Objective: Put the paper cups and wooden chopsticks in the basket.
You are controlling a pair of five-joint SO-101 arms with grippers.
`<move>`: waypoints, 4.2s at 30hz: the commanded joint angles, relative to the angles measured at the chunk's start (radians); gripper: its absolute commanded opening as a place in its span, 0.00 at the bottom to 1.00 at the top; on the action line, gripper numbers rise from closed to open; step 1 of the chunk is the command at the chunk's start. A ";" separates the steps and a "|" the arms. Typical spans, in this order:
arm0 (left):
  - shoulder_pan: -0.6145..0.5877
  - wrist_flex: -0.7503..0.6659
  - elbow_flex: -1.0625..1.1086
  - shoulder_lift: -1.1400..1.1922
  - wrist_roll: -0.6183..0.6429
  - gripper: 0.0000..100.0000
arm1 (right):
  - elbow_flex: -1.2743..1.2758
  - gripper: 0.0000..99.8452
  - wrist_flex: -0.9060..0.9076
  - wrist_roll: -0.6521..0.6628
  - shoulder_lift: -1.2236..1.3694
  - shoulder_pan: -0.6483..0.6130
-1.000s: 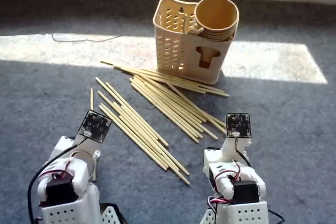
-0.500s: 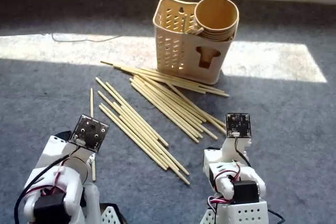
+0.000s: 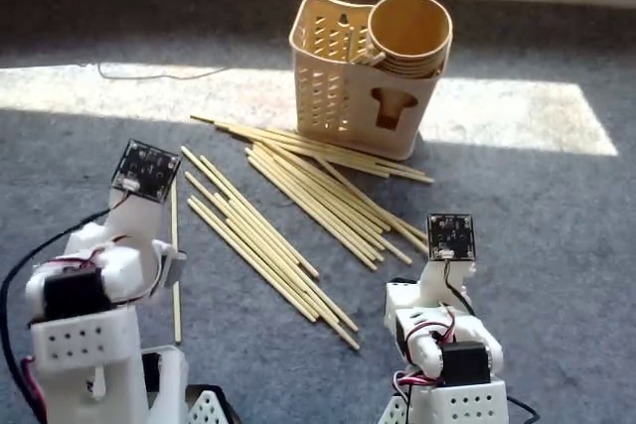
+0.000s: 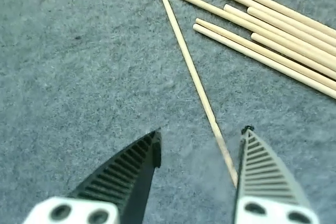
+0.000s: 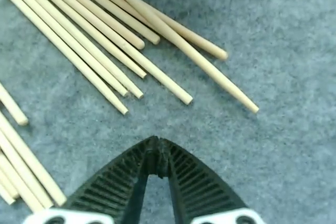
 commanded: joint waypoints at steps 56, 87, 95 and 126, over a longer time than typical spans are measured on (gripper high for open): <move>-0.062 -0.333 -0.392 0.869 0.161 0.00 | 0.150 0.00 0.010 -0.002 -0.004 0.008; 0.202 -0.199 -0.854 0.616 0.427 0.00 | 0.150 0.00 0.010 -0.002 -0.004 0.008; 0.289 -0.295 -0.955 0.616 0.525 0.00 | 0.150 0.00 0.010 -0.002 -0.004 0.008; 0.562 -1.415 -0.840 0.754 0.637 0.00 | 0.150 0.00 0.010 -0.002 -0.004 0.008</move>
